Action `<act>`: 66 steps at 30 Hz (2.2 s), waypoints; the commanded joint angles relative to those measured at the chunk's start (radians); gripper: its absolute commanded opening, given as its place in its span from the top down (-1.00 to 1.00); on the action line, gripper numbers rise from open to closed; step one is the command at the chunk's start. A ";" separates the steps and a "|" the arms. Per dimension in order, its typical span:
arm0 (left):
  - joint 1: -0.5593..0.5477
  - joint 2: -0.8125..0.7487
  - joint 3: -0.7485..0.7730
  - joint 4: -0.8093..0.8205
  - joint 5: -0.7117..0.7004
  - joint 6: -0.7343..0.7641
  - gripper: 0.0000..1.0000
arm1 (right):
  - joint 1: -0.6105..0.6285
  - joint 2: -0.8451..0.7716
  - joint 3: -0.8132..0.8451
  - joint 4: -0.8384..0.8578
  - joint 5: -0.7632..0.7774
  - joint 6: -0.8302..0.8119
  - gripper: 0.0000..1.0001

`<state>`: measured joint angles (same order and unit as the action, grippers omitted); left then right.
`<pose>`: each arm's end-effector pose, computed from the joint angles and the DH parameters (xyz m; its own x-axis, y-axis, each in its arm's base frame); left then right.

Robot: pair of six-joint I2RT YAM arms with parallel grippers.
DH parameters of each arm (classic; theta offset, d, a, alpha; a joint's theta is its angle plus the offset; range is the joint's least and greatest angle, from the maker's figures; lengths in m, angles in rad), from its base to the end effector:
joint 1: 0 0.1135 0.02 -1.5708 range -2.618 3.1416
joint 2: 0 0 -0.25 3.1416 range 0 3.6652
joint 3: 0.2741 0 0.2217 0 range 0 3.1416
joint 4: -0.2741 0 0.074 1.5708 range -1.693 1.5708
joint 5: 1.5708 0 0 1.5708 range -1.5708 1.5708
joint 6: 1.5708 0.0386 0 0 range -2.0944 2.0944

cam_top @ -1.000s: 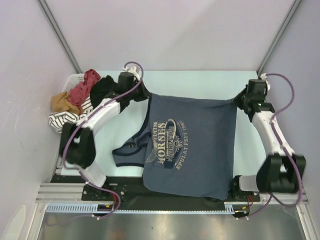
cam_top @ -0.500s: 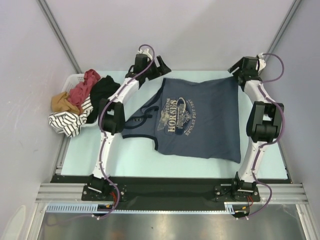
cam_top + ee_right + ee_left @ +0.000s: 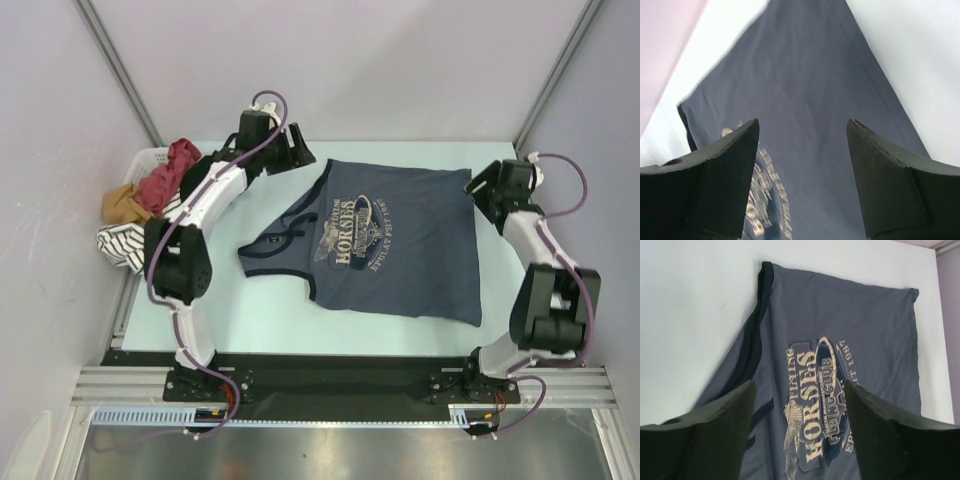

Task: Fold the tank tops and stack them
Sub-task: Flatten the tank top out

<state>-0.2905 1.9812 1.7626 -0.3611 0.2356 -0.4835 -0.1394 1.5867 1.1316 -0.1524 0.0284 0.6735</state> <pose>0.4136 -0.1331 0.2939 -0.6811 -0.2682 -0.6813 0.1683 0.8483 -0.5021 0.3311 -0.0476 0.2593 -0.3408 0.6774 -0.6519 0.4792 0.7217 0.4995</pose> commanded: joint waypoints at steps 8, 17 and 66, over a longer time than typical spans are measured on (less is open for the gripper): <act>-0.009 -0.142 -0.330 -0.075 -0.093 0.045 -0.10 | 0.003 -0.370 -0.306 -0.064 -0.055 -0.066 -0.49; -0.007 -0.085 -0.368 -0.053 -0.098 0.034 -0.15 | 0.014 -0.459 -0.414 -0.156 -0.056 -0.126 -0.50; 0.126 0.145 0.216 -0.196 -0.526 0.095 -0.97 | -0.034 -0.484 -0.564 -0.388 -0.009 0.015 -0.20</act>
<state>-0.1711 2.2513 2.0235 -0.5854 -0.2672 -0.4149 -0.1677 1.1156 0.5602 -0.5312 0.0177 0.6670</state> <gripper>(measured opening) 0.981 0.600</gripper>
